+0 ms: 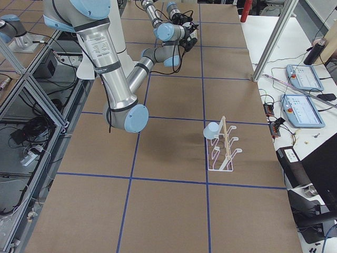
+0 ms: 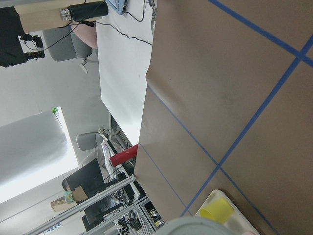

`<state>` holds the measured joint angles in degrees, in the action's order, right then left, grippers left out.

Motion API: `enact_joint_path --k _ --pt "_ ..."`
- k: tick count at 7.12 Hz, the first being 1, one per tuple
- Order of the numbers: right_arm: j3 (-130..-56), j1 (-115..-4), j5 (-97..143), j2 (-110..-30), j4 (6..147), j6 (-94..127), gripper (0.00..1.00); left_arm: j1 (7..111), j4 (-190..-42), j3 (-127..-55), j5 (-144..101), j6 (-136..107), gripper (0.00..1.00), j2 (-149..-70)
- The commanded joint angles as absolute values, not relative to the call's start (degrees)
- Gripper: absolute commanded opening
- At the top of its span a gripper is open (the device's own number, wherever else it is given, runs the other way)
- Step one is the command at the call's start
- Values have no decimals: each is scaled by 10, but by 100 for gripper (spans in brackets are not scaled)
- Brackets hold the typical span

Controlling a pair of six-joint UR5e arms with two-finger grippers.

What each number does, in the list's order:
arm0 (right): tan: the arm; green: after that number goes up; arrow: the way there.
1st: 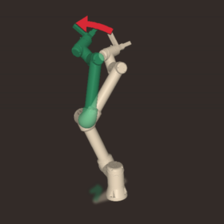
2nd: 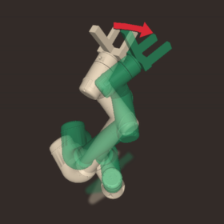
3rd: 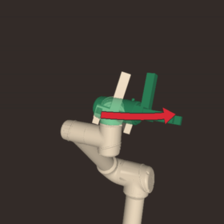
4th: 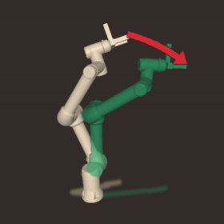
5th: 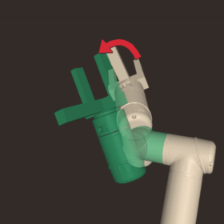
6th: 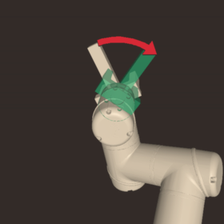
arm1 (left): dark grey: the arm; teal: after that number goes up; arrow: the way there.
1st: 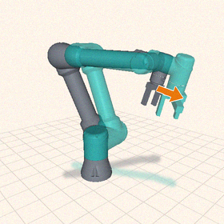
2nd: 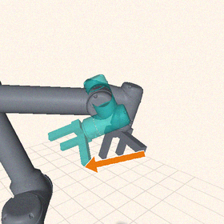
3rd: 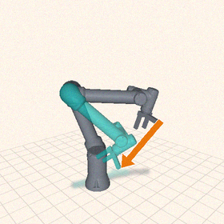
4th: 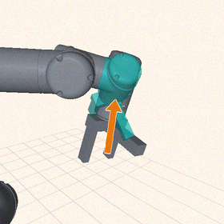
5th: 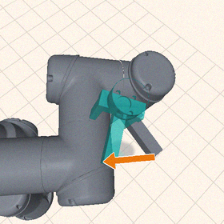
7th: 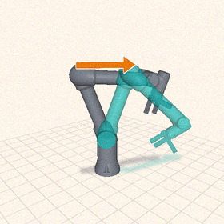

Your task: Transfer IKEA cup to right arm and place on rack

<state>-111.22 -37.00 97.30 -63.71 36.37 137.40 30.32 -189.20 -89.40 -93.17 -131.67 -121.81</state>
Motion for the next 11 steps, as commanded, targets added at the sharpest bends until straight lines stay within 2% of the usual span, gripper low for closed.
enact_joint_path --k 1,2,3,4,5,11 --pt "-1112 -369 973 -637 361 1379 6 302 -1891 -896 -932 -1317 0 -1222" --pt "-1113 -369 973 -638 360 1379 0 302 -1891 -895 -932 -1317 13 -1222" --pt "-1114 -369 973 -638 359 1379 0 302 -1886 -895 -932 -1317 40 -1221" --pt "-1114 -369 973 -638 360 1379 0 302 -1872 -896 -932 -1317 55 -1222" --pt "-1115 -371 973 -638 360 1379 0 304 -1871 -896 -932 -1312 78 -1221" --pt "-1131 -407 984 -681 357 1369 0 331 -1867 -899 -932 -1289 79 -1209"
